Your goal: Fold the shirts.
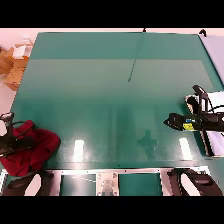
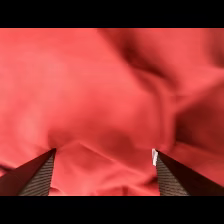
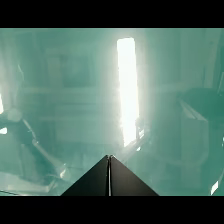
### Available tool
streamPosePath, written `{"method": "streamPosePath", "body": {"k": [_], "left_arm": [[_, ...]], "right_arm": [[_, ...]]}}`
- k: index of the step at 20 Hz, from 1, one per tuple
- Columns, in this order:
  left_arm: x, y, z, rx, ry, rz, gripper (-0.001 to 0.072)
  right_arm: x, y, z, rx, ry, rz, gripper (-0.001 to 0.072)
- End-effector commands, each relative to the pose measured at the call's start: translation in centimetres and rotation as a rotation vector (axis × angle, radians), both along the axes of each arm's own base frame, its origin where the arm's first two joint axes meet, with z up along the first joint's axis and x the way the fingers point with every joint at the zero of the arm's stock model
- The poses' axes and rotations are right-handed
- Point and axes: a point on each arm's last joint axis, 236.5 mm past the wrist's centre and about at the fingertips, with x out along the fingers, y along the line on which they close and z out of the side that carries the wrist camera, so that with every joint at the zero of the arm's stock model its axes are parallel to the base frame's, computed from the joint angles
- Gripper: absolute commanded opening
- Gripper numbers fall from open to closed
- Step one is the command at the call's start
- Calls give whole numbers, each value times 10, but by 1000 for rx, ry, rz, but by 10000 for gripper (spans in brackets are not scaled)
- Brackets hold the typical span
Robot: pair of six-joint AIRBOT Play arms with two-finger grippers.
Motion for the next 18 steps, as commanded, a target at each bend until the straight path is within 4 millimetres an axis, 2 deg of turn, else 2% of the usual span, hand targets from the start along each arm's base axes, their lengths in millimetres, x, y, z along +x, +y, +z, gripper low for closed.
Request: {"method": "streamPosePath", "body": {"k": [1,2,3,4,5,6,8,9,10,12,15,16,18], "left_arm": [[-15,22,-21,-1,70,63,701],[-23,22,-29,-22,126,75,700],[-26,22,-35,-43,173,67,636],[-28,19,-41,-67,204,53,448],[-30,17,-44,-80,224,52,189],[-30,17,-44,-79,223,52,28],[-17,23,-34,-65,191,61,26],[-7,27,-22,-62,170,60,26],[6,27,-9,-77,142,56,26],[49,16,27,-158,19,45,25],[135,-23,109,-282,-275,-50,25],[160,-43,138,-317,-367,-108,26],[200,-102,188,-403,-537,-256,25]], "right_arm": [[0,0,0,0,0,0,19],[0,0,0,0,0,0,19],[0,0,0,1,0,0,19],[0,0,0,0,0,0,19],[0,0,0,0,0,0,19],[0,0,0,1,0,0,19],[0,0,0,0,0,0,19],[0,0,0,0,0,0,19],[0,0,0,0,0,0,19],[0,0,0,0,0,0,19],[0,0,0,1,0,0,19],[0,0,0,0,-1,-1,19],[10,-2,3,-4,-40,-20,20]]}}
